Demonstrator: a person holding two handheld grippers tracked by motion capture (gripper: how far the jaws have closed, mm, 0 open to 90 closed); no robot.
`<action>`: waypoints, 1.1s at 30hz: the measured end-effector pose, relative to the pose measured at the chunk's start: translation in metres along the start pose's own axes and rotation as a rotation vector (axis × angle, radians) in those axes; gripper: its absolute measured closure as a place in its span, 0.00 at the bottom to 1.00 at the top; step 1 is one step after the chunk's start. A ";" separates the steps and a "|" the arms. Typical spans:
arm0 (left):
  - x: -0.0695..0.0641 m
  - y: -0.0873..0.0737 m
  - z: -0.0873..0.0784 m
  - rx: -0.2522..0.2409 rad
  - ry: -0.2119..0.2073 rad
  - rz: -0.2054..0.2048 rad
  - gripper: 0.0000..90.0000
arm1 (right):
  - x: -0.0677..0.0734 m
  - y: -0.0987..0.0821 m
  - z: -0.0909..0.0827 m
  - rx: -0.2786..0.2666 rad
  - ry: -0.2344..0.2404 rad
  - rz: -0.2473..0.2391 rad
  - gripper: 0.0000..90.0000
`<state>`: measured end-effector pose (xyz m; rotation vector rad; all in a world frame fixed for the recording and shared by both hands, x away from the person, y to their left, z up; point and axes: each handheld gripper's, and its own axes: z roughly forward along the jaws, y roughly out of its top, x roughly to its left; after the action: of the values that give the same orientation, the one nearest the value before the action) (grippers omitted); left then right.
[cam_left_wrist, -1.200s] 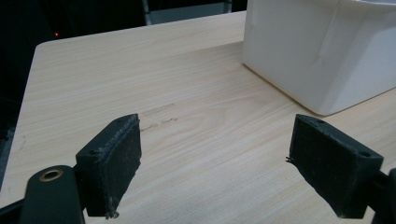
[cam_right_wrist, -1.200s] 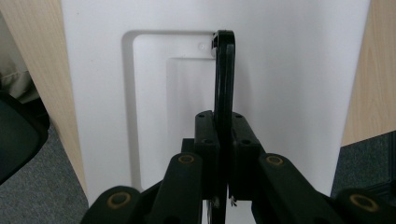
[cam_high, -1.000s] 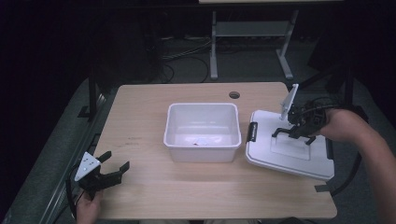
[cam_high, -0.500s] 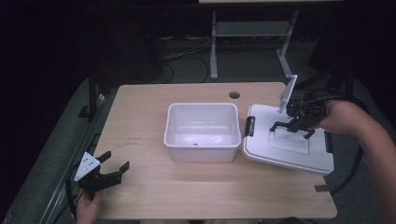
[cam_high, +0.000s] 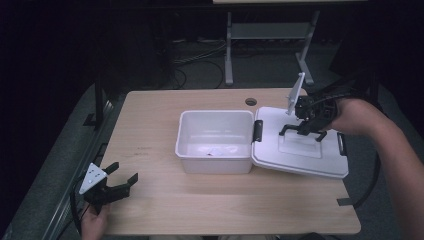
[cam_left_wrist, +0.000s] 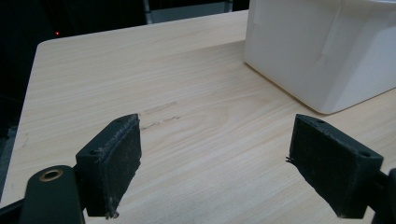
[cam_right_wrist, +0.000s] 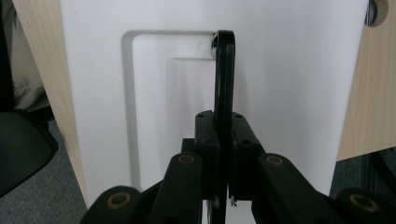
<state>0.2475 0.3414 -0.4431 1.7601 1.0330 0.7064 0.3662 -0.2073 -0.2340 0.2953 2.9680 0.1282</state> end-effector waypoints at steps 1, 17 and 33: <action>0.000 0.000 0.000 0.001 -0.001 0.001 0.18 | 0.000 0.002 0.000 0.003 -0.001 -0.004 0.93; 0.000 0.000 0.000 0.000 0.000 0.001 0.18 | -0.006 0.040 0.003 -0.007 0.013 -0.058 0.93; 0.001 -0.001 0.001 0.009 0.000 0.009 0.18 | -0.009 0.078 0.012 -0.015 0.023 -0.101 0.93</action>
<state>0.2483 0.3419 -0.4442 1.7741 1.0304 0.7087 0.3920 -0.1322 -0.2363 0.1425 2.9961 0.1428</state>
